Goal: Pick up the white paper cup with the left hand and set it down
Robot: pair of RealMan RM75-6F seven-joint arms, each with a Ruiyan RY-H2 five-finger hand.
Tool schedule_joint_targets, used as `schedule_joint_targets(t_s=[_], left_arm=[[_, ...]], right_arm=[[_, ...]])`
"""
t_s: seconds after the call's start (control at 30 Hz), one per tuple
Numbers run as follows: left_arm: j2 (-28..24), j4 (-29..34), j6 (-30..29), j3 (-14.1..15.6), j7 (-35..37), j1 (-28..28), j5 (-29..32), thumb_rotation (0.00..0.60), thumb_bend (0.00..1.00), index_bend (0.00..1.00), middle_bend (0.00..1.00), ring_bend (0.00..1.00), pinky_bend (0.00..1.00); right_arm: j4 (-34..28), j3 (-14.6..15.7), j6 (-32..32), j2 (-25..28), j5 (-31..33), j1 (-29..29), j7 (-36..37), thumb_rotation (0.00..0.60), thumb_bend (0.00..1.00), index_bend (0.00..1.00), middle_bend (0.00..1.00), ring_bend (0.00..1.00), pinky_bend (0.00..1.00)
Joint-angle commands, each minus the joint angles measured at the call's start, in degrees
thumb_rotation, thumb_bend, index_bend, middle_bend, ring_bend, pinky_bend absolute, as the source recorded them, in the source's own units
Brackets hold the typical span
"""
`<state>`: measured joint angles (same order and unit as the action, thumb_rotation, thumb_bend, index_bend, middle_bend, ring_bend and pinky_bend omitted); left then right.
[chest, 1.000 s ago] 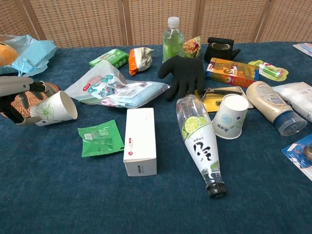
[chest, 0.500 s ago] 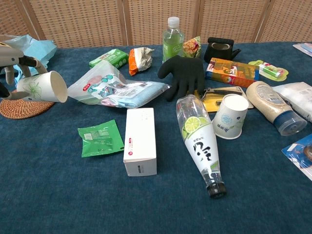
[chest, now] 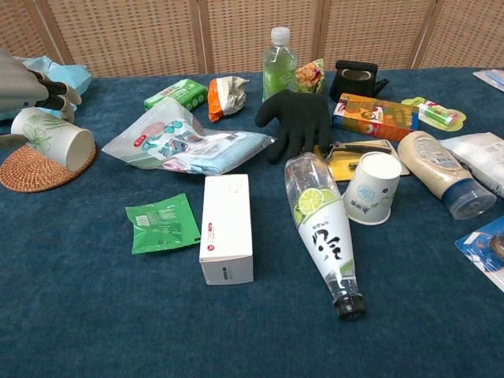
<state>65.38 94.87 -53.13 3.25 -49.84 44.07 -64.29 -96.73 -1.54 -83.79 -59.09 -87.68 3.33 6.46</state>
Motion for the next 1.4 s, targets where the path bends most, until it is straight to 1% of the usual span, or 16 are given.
schedule_joint_targets(t_s=[0.03,0.23,0.4,0.53,0.77,0.87,0.93,0.97,1.1,1.2,1.27,1.4], left_arm=[[0.24,0.51,0.0,1.6,-3.48,0.83,-1.21,0.6,0.52,0.39,0.13,0.2,0.32],[0.28,2.07,1.12,2.78,-8.56,2.06,-1.1,0.6,0.52,0.4,0.09,0.14,0.28],[0.05,3.19,0.9,4.2,-14.81,3.06,-1.85,0.6,0.52,0.4,0.06,0.09,0.25],[0.21,4.12,1.76,5.28,-19.42,4.06,-0.64,0.6,0.52,0.39,0.04,0.06,0.24],[2.1,4.87,0.8,6.63,-26.37,4.91,1.67,0.6,0.52,0.39,0.03,0.05,0.23],[3.08,5.13,-0.17,6.95,-28.39,5.0,2.43,0.6,0.52,0.37,0.01,0.04,0.22],[3.54,5.37,-0.92,7.21,-29.82,5.04,2.79,0.6,0.52,0.34,0.01,0.03,0.22],[3.81,5.63,-1.4,7.32,-30.56,5.06,2.97,0.6,0.52,0.31,0.0,0.02,0.22],[4.35,6.41,-2.88,7.53,-31.61,4.97,2.79,0.6,0.52,0.13,0.0,0.0,0.2],[4.44,6.93,-3.86,7.72,-31.94,4.76,2.65,0.6,0.52,0.03,0.0,0.0,0.18],[4.5,7.59,-4.88,7.68,-32.11,4.48,2.75,0.6,0.52,0.0,0.0,0.0,0.16],[4.42,8.27,-6.24,7.42,-31.53,4.13,2.2,0.6,0.51,0.0,0.0,0.0,0.1]], right_arm=[[0.15,-0.02,0.03,-0.07,0.05,-0.01,0.15,0.6,0.42,0.0,0.0,0.0,0.0],[0.49,-0.01,-0.03,-0.15,0.03,-0.08,0.69,0.6,0.42,0.0,0.0,0.0,0.0],[0.81,-0.03,-0.29,-0.09,0.07,-0.28,1.33,0.6,0.42,0.0,0.0,0.0,0.0],[1.26,-0.03,-0.36,-0.34,-0.01,-0.32,2.02,0.6,0.42,0.0,0.0,0.0,0.0],[1.95,0.07,-0.42,-0.47,-0.3,-0.37,3.06,0.6,0.42,0.0,0.0,0.0,0.0],[2.12,0.12,-0.66,-0.4,-0.43,-0.52,3.4,0.6,0.42,0.0,0.0,0.0,0.0],[2.23,0.15,-0.79,-0.39,-0.52,-0.59,3.62,0.6,0.42,0.0,0.0,0.0,0.0],[2.3,0.18,-0.86,-0.39,-0.59,-0.63,3.75,0.6,0.42,0.0,0.0,0.0,0.0],[2.49,0.26,-1.04,-0.39,-0.81,-0.74,4.12,0.6,0.42,0.0,0.0,0.0,0.0],[2.64,0.31,-1.27,-0.32,-0.96,-0.86,4.48,0.6,0.42,0.0,0.0,0.0,0.0],[2.74,0.35,-1.43,-0.23,-0.99,-0.99,4.59,0.6,0.42,0.0,0.0,0.0,0.0],[2.84,0.42,-1.76,-0.12,-1.14,-1.2,4.86,0.6,0.42,0.0,0.0,0.0,0.0]])
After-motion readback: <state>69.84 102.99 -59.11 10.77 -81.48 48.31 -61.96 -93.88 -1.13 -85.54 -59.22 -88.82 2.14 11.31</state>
